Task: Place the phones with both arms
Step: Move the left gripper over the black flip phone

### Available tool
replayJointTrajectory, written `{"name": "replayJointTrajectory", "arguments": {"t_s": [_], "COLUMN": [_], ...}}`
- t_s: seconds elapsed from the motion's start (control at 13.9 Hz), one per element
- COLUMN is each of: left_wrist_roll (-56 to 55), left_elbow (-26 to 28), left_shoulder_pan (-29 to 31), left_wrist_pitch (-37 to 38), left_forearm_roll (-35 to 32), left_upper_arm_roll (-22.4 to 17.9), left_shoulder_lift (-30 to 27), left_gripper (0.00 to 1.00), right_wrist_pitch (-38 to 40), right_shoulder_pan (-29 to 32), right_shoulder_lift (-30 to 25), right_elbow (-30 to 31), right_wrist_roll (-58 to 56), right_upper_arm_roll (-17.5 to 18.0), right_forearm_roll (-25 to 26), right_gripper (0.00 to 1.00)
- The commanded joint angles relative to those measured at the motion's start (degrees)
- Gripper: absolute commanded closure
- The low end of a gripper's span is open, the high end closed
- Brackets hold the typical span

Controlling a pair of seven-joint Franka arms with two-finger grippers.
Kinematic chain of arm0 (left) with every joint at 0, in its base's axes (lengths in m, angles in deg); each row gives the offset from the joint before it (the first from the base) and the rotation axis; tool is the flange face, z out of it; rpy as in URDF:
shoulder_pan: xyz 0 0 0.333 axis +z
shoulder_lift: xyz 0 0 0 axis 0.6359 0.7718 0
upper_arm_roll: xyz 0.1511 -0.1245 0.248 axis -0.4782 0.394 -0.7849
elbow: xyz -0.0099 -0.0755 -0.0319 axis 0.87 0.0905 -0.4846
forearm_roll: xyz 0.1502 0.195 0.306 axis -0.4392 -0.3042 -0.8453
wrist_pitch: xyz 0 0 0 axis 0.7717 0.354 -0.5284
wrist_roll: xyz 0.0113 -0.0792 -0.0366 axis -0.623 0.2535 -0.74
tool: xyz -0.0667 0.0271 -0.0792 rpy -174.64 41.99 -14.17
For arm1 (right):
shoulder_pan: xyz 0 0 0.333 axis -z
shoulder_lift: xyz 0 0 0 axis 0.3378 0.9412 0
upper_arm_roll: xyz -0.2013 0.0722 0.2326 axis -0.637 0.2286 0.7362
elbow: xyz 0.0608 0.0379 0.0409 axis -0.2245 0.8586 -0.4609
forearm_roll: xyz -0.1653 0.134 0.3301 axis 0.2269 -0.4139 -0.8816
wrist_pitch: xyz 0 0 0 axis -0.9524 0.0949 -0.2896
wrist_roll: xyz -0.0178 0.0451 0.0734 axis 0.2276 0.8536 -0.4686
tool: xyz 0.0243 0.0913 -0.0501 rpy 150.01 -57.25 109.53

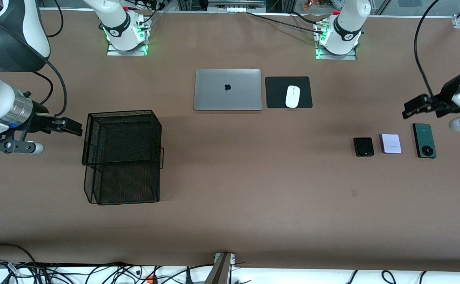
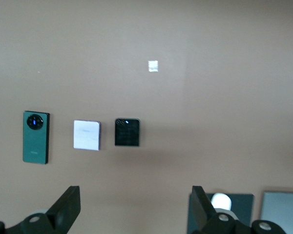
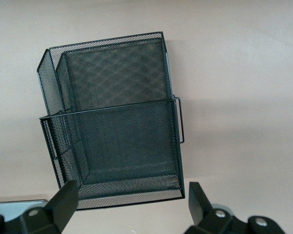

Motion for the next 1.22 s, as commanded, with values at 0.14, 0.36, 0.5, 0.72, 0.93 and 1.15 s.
{"name": "replayJointTrajectory", "arguments": {"t_s": [0.14,0.36,0.5,0.72,0.93,1.15], "left_wrist_roll": [1.89,5.58,6.03,6.03,6.21,6.47], "left_elbow": [11.59,21.86,27.41,36.19,41.31,42.81], "left_shoulder_pan": [0.94,2.87,2.97,2.97,2.97,3.32], "left_wrist_pitch": [-10.86,-21.74,-28.17,-38.88,-45.76,-50.15], "left_forearm_roll": [-1.60,-1.78,-1.78,-1.87,-1.87,-2.82], "left_upper_arm_roll": [0.16,0.33,0.25,0.25,0.25,0.25], "left_shoulder_lift": [-1.05,-2.62,-2.98,-3.24,-0.79,2.54], "left_gripper": [0.00,0.00,0.00,0.00,0.00,0.00], "right_wrist_pitch": [1.03,1.90,2.52,2.43,2.52,2.52], "right_shoulder_pan": [0.22,0.22,0.22,0.22,0.22,0.22], "right_shoulder_lift": [-1.00,-1.17,-1.17,-1.17,-1.17,-1.17], "right_elbow": [0.26,0.26,0.26,0.26,0.26,0.26], "right_wrist_roll": [-0.22,-0.48,-0.66,-0.66,-0.66,-0.84], "right_upper_arm_roll": [0.08,0.08,0.08,0.17,0.26,0.08], "right_forearm_roll": [-0.97,-0.88,-0.97,-0.97,-0.97,-0.97], "right_gripper": [0.00,0.00,0.00,0.00,0.00,0.00]}}
